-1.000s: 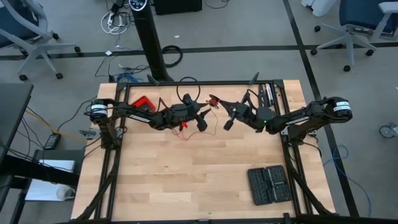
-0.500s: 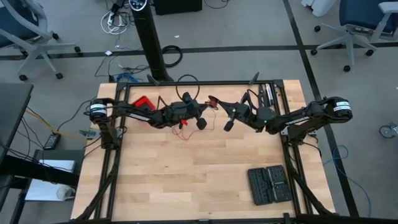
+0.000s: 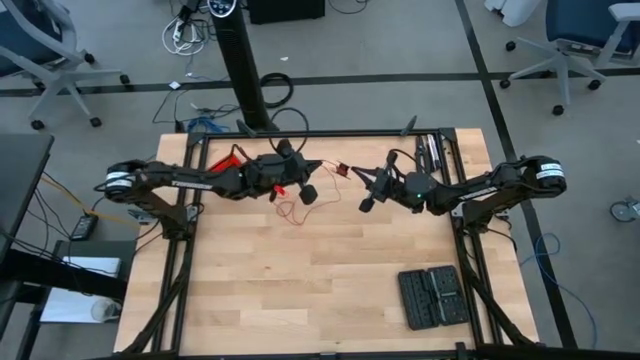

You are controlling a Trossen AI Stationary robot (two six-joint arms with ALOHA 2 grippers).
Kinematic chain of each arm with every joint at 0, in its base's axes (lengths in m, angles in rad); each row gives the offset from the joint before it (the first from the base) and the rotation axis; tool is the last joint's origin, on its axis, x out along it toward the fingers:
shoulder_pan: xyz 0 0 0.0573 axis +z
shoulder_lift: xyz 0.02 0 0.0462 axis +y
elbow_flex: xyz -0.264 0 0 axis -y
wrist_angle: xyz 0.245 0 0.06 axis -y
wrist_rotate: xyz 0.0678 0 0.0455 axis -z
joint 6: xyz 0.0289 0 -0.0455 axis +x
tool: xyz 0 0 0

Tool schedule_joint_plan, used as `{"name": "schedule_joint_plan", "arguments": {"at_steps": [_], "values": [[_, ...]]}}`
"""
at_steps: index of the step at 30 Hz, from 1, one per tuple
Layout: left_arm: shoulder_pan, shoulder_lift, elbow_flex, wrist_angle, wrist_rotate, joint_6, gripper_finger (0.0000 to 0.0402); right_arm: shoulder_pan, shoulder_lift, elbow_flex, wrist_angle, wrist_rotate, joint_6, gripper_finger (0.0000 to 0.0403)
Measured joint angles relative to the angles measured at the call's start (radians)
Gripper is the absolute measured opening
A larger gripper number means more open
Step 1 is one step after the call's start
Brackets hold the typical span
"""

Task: Coil cords
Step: Uncoil the wire to the spool

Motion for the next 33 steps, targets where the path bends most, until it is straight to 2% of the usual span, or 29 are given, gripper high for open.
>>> {"name": "schedule_joint_plan", "arguments": {"at_steps": [3, 6, 11, 22, 29, 33], "values": [[-0.011, -0.027, 0.000, -0.028, 0.019, -0.001, 0.0000, -0.015, 0.000, 0.000, -0.012, 0.034, -0.002, 0.0000], [-0.024, -0.029, 0.000, -0.011, 0.093, -0.001, 0.0000, -0.038, 0.000, 0.000, -0.014, 0.078, 0.007, 0.0000], [-0.038, 0.001, 0.000, 0.046, 0.184, -0.012, 0.0000, -0.071, 0.000, 0.018, -0.002, 0.079, 0.064, 0.0000], [-0.059, 0.147, -0.001, 0.160, 0.196, -0.077, 0.0000, -0.065, 0.000, 0.034, 0.000, 0.066, 0.104, 0.0000], [-0.083, 0.222, -0.001, 0.137, 0.192, -0.181, 0.0003, -0.066, 0.000, 0.034, 0.052, 0.068, 0.122, 0.0000], [-0.110, 0.236, -0.001, 0.075, 0.132, -0.218, 0.0029, -0.067, 0.000, 0.034, 0.069, 0.076, 0.122, 0.0000]]}}
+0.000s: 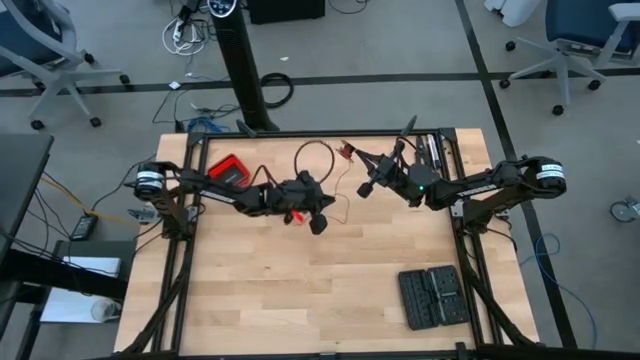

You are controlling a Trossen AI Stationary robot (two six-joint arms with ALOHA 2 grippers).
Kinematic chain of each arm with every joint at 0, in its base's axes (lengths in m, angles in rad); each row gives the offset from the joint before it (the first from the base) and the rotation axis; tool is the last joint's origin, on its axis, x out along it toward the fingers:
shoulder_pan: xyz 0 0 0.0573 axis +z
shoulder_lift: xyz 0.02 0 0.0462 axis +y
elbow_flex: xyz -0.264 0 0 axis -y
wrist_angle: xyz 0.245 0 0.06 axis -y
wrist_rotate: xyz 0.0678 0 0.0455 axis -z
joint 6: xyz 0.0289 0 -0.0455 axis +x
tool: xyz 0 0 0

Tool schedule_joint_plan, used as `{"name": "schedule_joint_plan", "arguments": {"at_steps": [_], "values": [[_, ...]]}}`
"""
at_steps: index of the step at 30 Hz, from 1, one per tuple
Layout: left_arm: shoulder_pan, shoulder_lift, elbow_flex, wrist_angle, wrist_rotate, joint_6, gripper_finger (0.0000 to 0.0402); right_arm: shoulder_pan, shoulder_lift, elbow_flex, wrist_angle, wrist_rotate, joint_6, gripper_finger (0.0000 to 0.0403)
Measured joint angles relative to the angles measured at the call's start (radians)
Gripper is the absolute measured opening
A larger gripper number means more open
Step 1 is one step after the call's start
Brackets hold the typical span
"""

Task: Coil cords
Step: Uncoil the wire to the spool

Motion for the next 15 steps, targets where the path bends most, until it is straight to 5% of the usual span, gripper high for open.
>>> {"name": "schedule_joint_plan", "arguments": {"at_steps": [8, 15], "values": [[-0.003, -0.012, 0.000, -0.107, -0.261, -0.001, 0.0136, 0.000, 0.000, 0.000, 0.013, -0.129, -0.008, 0.0000], [0.027, -0.028, 0.001, 0.031, -0.262, -0.005, 0.0196, -0.004, 0.000, 0.000, -0.005, -0.153, 0.001, 0.0000]]}}
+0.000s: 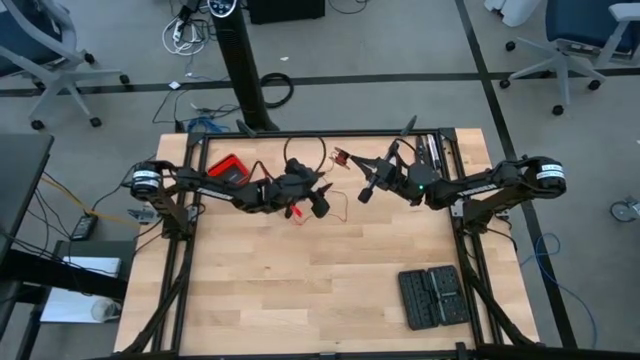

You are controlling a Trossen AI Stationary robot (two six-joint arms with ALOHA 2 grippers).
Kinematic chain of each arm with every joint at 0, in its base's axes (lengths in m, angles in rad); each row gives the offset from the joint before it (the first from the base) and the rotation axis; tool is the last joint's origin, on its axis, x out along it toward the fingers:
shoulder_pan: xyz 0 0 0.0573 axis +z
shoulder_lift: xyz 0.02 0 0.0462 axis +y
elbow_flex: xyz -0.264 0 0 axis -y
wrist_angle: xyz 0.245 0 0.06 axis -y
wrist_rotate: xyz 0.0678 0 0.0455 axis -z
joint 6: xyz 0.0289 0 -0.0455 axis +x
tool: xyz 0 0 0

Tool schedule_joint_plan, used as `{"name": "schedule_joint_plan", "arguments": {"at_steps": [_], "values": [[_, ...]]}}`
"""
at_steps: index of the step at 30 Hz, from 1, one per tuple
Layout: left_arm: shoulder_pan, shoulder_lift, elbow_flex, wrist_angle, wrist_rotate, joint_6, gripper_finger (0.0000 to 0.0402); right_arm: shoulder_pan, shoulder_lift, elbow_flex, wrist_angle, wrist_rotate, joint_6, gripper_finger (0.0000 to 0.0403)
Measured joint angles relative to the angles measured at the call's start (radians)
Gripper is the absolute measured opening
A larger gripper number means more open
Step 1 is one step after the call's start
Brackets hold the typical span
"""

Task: Coil cords
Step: Uncoil the wire to the spool

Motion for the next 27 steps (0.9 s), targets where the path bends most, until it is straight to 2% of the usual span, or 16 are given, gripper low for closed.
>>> {"name": "schedule_joint_plan", "arguments": {"at_steps": [8, 21, 24, 27], "values": [[0.039, 0.000, 0.000, 0.028, -0.002, 0.033, 0.0187, 0.001, 0.000, 0.000, 0.003, -0.040, 0.009, 0.0000], [0.043, 0.000, 0.000, 0.036, -0.002, 0.107, 0.0147, -0.003, 0.000, -0.001, -0.016, -0.034, 0.011, 0.0000], [0.043, 0.000, 0.000, 0.034, -0.002, 0.113, 0.0124, -0.003, 0.000, -0.002, -0.024, -0.032, 0.010, 0.0000], [0.043, -0.003, 0.000, 0.011, -0.001, 0.115, 0.0074, -0.003, 0.000, -0.002, -0.030, -0.032, 0.003, 0.0000]]}}
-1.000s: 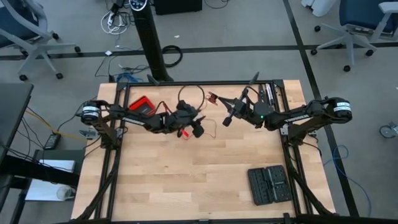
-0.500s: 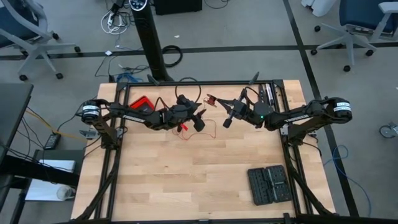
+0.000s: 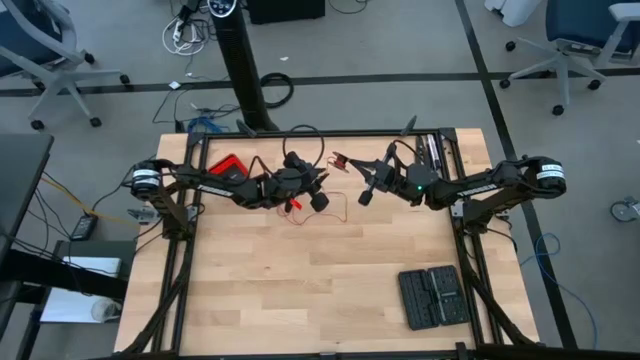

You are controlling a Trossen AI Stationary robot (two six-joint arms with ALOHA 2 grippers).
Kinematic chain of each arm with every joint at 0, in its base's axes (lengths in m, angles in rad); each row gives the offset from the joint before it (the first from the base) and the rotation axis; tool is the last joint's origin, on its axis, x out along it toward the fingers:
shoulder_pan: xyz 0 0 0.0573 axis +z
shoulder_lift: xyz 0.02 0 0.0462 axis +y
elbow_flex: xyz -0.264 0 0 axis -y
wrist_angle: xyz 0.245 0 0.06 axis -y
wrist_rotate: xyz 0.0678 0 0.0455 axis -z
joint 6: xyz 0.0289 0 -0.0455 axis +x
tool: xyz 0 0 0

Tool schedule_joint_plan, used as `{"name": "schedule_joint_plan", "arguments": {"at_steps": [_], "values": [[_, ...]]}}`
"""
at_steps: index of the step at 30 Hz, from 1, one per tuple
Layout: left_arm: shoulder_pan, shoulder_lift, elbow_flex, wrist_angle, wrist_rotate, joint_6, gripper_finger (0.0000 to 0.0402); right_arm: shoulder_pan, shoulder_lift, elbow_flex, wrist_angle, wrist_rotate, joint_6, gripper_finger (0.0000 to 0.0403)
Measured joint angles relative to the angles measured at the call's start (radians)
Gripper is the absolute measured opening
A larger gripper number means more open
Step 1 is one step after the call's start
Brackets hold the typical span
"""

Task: Coil cords
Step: Uncoil the wire to the spool

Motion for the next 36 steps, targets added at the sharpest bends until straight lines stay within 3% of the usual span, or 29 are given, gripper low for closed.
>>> {"name": "schedule_joint_plan", "arguments": {"at_steps": [3, 9, 13, 18, 24, 30, 36], "values": [[0.000, -0.023, 0.000, -0.039, 0.008, 0.022, 0.0015, 0.000, 0.000, 0.000, -0.009, 0.000, -0.004, 0.0000], [0.001, -0.139, 0.000, -0.105, -0.058, 0.096, 0.0005, -0.001, 0.000, 0.000, -0.086, -0.002, -0.058, 0.0000], [-0.002, -0.210, 0.000, -0.080, 0.083, 0.129, 0.0002, -0.018, 0.000, 0.000, -0.118, 0.035, -0.064, 0.0000], [-0.015, -0.197, 0.000, -0.076, 0.252, 0.077, 0.0002, -0.054, 0.000, 0.000, -0.089, 0.093, -0.040, 0.0000], [-0.047, -0.078, 0.000, 0.110, 0.281, 0.048, 0.0003, -0.054, 0.000, 0.000, -0.018, 0.077, -0.003, 0.0000], [-0.074, 0.053, 0.000, 0.194, 0.205, 0.021, 0.0030, -0.026, 0.000, 0.000, 0.017, 0.072, -0.004, 0.0000], [-0.096, 0.132, 0.000, 0.170, 0.185, -0.106, 0.0110, -0.010, 0.000, 0.000, 0.041, 0.051, -0.026, 0.0000]]}}
